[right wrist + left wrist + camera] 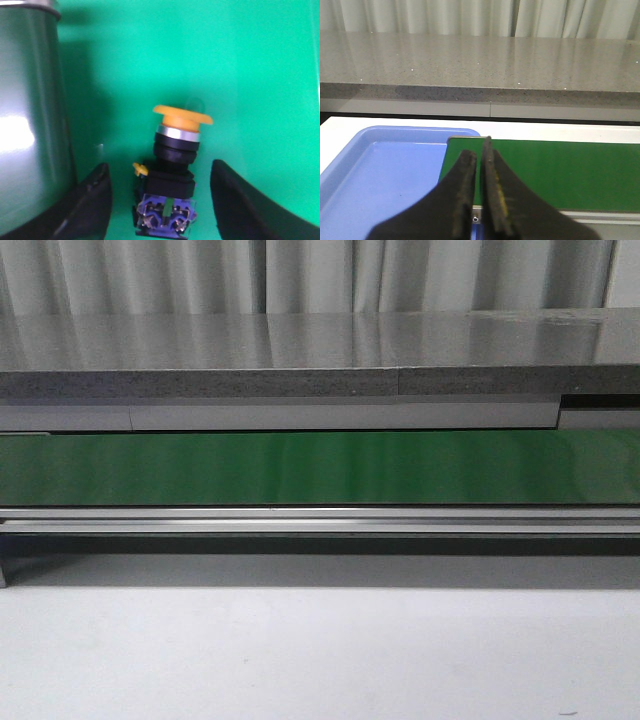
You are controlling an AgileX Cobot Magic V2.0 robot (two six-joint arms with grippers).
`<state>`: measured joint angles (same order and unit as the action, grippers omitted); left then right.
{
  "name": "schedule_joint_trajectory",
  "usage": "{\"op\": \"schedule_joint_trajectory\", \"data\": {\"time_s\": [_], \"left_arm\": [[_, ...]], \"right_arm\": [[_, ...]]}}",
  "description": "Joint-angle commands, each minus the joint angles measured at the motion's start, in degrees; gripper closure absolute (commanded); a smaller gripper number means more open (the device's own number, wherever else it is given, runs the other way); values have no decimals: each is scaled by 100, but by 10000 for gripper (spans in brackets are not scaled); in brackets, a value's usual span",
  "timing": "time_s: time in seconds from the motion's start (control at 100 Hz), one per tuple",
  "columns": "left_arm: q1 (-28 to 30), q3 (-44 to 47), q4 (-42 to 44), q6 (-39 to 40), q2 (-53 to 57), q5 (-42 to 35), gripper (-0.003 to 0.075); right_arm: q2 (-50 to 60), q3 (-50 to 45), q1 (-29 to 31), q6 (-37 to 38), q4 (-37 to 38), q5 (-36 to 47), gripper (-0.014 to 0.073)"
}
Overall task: Move button from left to right
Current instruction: 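Open the right gripper and raise it away from the green tray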
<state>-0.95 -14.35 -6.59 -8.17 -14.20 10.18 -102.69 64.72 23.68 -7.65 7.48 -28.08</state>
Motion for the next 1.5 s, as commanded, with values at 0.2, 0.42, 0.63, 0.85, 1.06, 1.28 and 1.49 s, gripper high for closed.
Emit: {"op": "schedule_joint_trajectory", "data": {"time_s": [0.2, 0.42, 0.63, 0.85, 1.06, 1.28, 1.49], "left_arm": [[-40, -169, -13, 9, -42, -488, 715], [-40, -169, -13, 9, -42, -488, 715], [-40, -169, -13, 9, -42, -488, 715], [-40, -169, -13, 9, -42, -488, 715], [-40, -169, -13, 9, -42, -488, 715], [-40, -169, -13, 9, -42, -488, 715], [-40, -169, -13, 9, -42, -488, 715]], "right_arm": [[974, 172, -7, 15, -585, 313, 169], [1632, 152, -424, 15, -858, 458, 169], [2419, -86, -1130, 15, -884, 735, 169], [3453, -771, -1820, 15, -1090, 1156, 169], [4522, -1844, -2280, 15, -1225, 1764, 169], [5908, -3085, -2585, 15, -1225, 2590, 169], [7255, -3804, -2603, 15, -1238, 2369, 169]]}}
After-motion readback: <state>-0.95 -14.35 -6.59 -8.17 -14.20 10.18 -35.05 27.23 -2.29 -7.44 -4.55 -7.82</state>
